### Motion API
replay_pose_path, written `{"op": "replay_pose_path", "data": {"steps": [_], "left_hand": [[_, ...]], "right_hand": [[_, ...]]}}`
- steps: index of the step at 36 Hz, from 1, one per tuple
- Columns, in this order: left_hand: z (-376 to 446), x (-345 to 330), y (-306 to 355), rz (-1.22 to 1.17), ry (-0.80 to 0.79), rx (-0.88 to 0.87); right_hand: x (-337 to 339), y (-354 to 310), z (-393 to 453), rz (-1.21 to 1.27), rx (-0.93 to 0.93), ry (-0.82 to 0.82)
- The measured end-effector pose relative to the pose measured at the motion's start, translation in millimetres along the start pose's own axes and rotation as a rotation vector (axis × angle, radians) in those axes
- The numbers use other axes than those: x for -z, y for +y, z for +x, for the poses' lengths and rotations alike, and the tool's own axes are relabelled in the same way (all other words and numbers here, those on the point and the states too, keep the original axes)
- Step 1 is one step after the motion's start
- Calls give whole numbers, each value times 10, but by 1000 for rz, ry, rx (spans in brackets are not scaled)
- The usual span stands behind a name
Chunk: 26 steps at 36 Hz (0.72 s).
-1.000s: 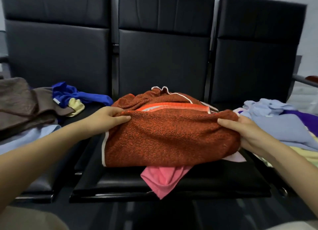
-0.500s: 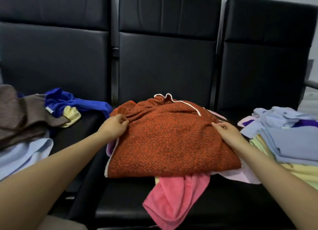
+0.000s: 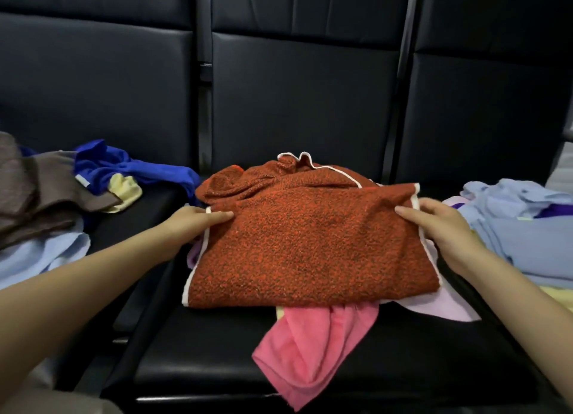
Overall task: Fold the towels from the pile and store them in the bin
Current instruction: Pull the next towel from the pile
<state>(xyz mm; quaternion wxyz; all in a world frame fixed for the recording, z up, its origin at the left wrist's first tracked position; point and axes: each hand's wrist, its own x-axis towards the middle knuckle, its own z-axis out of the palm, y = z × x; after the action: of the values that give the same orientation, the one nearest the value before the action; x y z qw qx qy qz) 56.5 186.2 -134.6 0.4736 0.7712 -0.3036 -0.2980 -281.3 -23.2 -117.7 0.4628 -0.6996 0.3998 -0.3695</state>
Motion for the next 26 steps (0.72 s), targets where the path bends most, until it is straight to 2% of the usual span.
{"op": "replay_pose_path", "data": {"steps": [2, 5, 8, 10, 14, 16, 20, 24, 26], "left_hand": [[-17, 6, 0, -76, -14, -18], [-73, -51, 45, -197, 7, -40], [-122, -69, 97, -318, 36, -17], [-141, -55, 77, -318, 19, 34], [-225, -111, 44, -213, -77, 126], [-223, -165, 54, -228, -35, 127], [-282, -313, 170, -402, -4, 79], [-418, -391, 266, -377, 82, 94], [-388, -365, 247, -259, 131, 37]], "right_hand": [[3, -15, -37, 107, 28, 5], [-23, -55, -113, 274, -102, -132], [-38, -93, -249, 174, -320, -309], [-18, -92, -316, 97, -401, -343], [80, -191, -381, 215, -404, -172], [112, -282, -410, 315, -381, -144], [205, -474, -460, 369, -315, -66], [212, -629, -453, 372, -270, 7], [166, -732, -454, 383, -227, 15]]}}
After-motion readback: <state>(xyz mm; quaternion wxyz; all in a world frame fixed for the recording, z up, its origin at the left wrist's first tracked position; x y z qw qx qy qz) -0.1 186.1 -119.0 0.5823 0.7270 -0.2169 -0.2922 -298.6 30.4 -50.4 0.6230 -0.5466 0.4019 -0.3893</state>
